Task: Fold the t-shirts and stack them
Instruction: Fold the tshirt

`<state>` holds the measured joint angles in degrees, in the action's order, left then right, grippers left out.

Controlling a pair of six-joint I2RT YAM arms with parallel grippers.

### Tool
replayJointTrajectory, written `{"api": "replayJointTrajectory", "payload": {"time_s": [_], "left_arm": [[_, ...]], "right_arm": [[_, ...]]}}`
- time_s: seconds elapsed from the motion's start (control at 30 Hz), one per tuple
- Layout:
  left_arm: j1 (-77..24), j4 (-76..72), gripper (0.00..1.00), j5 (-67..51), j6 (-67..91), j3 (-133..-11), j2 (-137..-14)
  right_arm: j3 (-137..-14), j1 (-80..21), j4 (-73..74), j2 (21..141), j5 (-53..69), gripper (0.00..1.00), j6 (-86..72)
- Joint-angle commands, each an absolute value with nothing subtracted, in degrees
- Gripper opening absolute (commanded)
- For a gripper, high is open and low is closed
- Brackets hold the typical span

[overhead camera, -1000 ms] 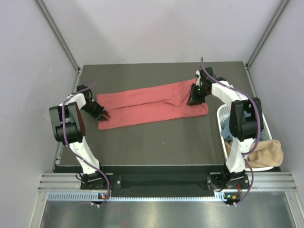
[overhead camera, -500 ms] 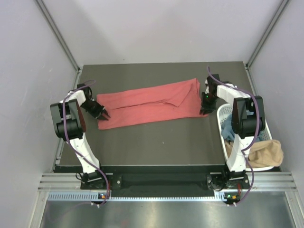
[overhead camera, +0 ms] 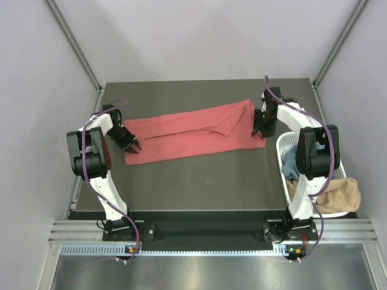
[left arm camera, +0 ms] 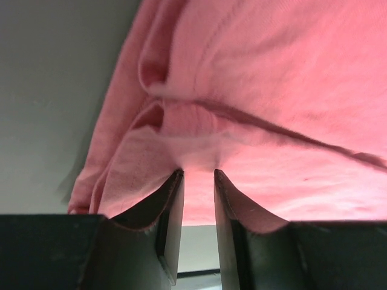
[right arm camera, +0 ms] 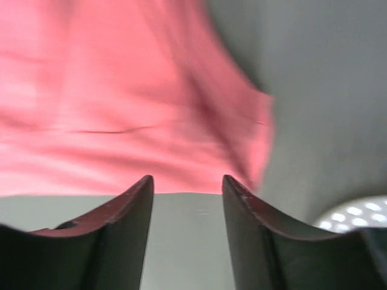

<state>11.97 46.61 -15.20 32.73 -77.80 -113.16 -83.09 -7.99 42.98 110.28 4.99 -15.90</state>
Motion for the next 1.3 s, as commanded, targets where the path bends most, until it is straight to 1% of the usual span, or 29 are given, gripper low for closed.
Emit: {"api": "replayJointTrajectory", "payload": {"time_s": [0.0, 0.03, 0.07, 0.13, 0.17, 0.2, 0.27, 0.33, 0.73, 0.93, 0.97, 1.0, 1.07, 1.1, 1.13, 1.2, 1.27], "left_arm": [[9.77, 50.01, 0.32, -9.14, 30.50, -76.55, -109.35], [9.15, 50.27, 0.32, -9.05, 30.59, -76.55, -108.55], [7.92, 50.45, 0.32, -8.70, 30.50, -76.47, -107.67], [6.60, 50.71, 0.32, -8.26, 30.41, -76.12, -105.30], [5.37, 50.89, 0.32, -8.17, 30.32, -76.11, -104.60], [4.67, 50.89, 0.32, -8.17, 30.15, -75.85, -103.37], [3.09, 51.15, 0.32, -8.26, 29.97, -75.59, -102.31], [2.55, 50.80, 0.32, -8.87, 30.06, -74.89, -100.73], [2.11, 50.71, 0.32, -10.02, 29.62, -73.65, -98.35], [2.11, 50.80, 0.32, -10.11, 29.53, -74.00, -98.53], [2.11, 50.89, 0.32, -10.11, 29.53, -74.09, -98.53], [2.11, 50.89, 0.32, -10.11, 29.44, -74.09, -98.53], [2.11, 50.89, 0.32, -9.93, 29.36, -74.18, -98.53], [2.02, 51.06, 0.31, -10.02, 29.36, -74.18, -98.53], [2.11, 51.15, 0.31, -10.02, 29.27, -74.35, -98.53], [2.02, 51.15, 0.32, -10.02, 29.27, -74.36, -98.44], [2.11, 51.24, 0.32, -10.02, 29.18, -74.36, -98.35]], "right_arm": [[-87.71, -10.45, 38.70, 106.51, 14.39, 0.51, -18.18], [-87.28, -10.55, 37.28, 107.22, 17.02, 0.52, -19.85], [-86.41, -10.55, 35.00, 107.75, 22.45, 0.52, -23.87], [-83.17, -10.98, 27.01, 109.42, 27.14, 0.53, -28.89], [-81.84, -10.99, 24.02, 109.95, 30.81, 0.52, -34.31], [-80.52, -11.33, 18.16, 110.73, 32.15, 0.51, -36.98], [-77.09, -11.69, 13.56, 111.79, 35.05, 0.47, -43.90], [-75.25, -12.22, 8.73, 113.11, 35.86, 0.44, -47.10], [-78.14, -13.62, 12.04, 117.95, 32.96, 0.38, -48.78], [-78.05, -13.71, 9.85, 118.83, 32.96, 0.35, -49.04], [-78.13, -13.71, 9.58, 119.18, 33.13, 0.34, -48.96], [-78.83, -13.71, 9.23, 119.35, 33.22, 0.28, -49.13], [-79.71, -13.71, 8.97, 119.88, 33.66, 0.22, -49.74], [-80.06, -13.71, 8.62, 119.97, 33.75, 0.15, -49.92], [-80.94, -13.71, 8.44, 120.06, 33.75, 0.12, -50.18], [-81.99, -13.88, 8.00, 119.97, 33.75, 0.07, -50.89], [-82.88, -14.06, 7.21, 120.49, 33.75, 0.06, -51.50]]}}
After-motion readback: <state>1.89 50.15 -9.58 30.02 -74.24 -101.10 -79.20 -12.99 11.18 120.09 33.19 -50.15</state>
